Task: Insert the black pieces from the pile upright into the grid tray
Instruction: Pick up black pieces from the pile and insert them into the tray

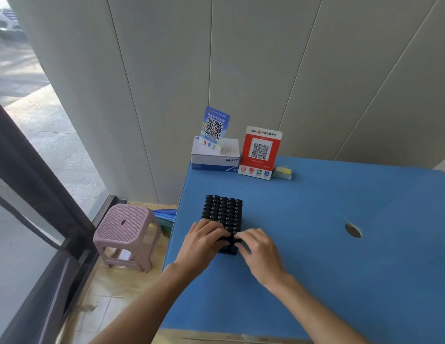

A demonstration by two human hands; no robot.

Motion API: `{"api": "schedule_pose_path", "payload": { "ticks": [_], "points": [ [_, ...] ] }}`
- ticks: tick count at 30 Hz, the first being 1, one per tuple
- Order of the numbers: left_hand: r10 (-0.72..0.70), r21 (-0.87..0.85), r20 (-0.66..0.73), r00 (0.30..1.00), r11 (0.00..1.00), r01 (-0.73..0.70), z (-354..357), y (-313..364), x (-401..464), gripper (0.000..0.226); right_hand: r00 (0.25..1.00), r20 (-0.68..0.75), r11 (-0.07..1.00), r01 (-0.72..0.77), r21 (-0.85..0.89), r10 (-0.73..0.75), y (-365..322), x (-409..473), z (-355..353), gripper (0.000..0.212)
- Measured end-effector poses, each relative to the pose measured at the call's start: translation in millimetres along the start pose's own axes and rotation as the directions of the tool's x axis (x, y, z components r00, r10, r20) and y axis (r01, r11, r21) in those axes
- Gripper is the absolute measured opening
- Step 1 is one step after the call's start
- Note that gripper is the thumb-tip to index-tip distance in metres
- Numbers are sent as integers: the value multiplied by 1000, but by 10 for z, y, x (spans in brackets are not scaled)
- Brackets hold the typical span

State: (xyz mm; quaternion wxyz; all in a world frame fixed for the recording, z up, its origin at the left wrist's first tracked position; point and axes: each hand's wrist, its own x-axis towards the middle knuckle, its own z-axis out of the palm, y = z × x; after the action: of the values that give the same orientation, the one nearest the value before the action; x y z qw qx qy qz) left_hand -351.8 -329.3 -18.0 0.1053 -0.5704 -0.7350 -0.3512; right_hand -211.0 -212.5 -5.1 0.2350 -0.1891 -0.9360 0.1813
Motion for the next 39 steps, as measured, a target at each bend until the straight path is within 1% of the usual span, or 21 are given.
{"api": "schedule_pose_path", "payload": {
  "ticks": [2, 5, 7, 11, 14, 17, 19, 21, 23, 25, 27, 30, 33, 36, 39],
  "points": [
    [10, 2, -5, 1000, 1000, -10, -12, -1, 1, 18, 1000, -13, 1000, 13, -10, -13, 16, 0, 19, 25],
    [74, 11, 22, 997, 997, -74, -12, -9, 34, 18, 1000, -29, 1000, 9, -5, -9, 34, 8, 37, 23],
    [101, 32, 35, 994, 994, -102, 6, -23, 41, 14, 999, -38, 1000, 12, -19, -13, 28, 12, 36, 23],
    [73, 34, 32, 997, 997, -75, 32, -40, 13, 12, 999, -43, 999, 24, -34, -25, 3, 1, 31, 25],
    [59, 35, 56, 997, 998, -61, 27, -33, 7, 12, 999, -31, 999, 36, -35, -37, -3, 11, 20, 26],
    [47, 43, 80, 996, 998, -50, -24, -12, 22, 20, 997, -29, 996, 65, -59, -66, -22, 25, -6, 30],
    [34, 47, 80, 996, 998, -38, -81, -3, 42, 22, 998, -24, 995, 62, -72, -63, -27, 34, -48, 36],
    [-5, 53, 80, 997, 999, 1, -146, -14, 40, 26, 1000, 8, 997, 12, -82, -11, -26, 34, -106, 44],
    [-93, 66, 99, 991, 994, 87, -215, -51, 5, 41, 995, 52, 995, -81, -62, 85, -17, 21, -151, 54],
    [-212, 82, 150, 966, 976, 202, -265, -108, -63, 59, 974, 124, 982, -188, -13, 188, -12, -10, -158, 68],
    [-312, 69, 217, 925, 950, 305, -276, -160, -137, 74, 941, 219, 963, -269, 21, 258, -41, -32, -143, 81],
    [-369, -48, 283, 885, 916, 398, -265, -150, -161, 89, 920, 288, 959, -282, 19, 265, -103, -37, -56, 91],
    [-394, -172, 327, 859, 869, 464, -196, -120, -119, 95, 913, 309, 959, -284, 19, 265, -115, 15, 69, 99],
    [-405, -210, 343, 848, 847, 489, -76, -154, -115, 96, 913, 312, 954, -294, 60, 262, -91, 75, 191, 105],
    [-427, -190, 319, 846, 846, 498, 10, -198, -122, 93, 922, 293, 951, -294, 101, 254, -47, 114, 315, 105]
  ]
}}
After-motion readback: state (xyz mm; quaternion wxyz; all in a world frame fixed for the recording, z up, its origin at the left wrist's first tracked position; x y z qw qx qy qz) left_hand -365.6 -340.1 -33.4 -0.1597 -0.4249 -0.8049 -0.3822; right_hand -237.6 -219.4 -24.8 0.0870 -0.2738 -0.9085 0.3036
